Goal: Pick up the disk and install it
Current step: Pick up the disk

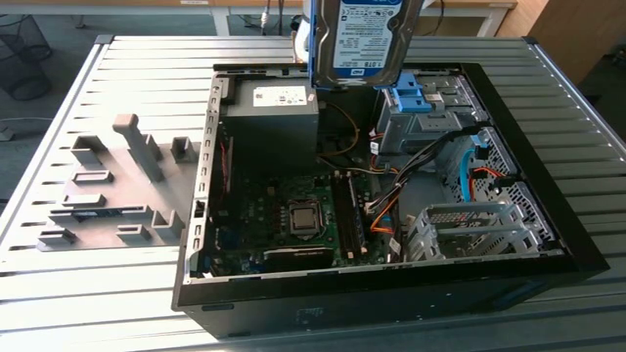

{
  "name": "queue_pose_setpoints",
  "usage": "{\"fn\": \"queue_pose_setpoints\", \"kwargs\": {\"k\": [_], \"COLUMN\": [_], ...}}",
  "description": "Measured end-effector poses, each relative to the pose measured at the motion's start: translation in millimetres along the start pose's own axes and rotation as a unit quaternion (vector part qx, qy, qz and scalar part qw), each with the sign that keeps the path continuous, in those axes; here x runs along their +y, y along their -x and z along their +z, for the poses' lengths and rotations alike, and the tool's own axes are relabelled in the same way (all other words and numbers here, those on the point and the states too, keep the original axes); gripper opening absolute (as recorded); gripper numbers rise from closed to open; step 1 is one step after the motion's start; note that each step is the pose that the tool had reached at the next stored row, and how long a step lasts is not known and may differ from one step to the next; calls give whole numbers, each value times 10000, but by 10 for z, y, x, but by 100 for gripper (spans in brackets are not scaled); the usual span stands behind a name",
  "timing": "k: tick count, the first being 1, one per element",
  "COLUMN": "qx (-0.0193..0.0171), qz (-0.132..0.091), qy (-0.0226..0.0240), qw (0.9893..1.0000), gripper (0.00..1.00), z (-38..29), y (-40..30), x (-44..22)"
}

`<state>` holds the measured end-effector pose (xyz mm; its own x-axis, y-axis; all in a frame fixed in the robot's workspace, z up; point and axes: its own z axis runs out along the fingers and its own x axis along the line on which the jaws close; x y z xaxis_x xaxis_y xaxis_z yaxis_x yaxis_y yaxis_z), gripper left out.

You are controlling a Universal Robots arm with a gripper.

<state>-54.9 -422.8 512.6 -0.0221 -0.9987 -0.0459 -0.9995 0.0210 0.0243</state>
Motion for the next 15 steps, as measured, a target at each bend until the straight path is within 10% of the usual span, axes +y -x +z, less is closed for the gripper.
{"fn": "queue_pose_setpoints", "kwargs": {"k": [15], "qx": [-1], "qz": [0], "qy": [0], "qw": [10000], "gripper": [36], "z": [-1], "y": [-10], "x": [-79]}}
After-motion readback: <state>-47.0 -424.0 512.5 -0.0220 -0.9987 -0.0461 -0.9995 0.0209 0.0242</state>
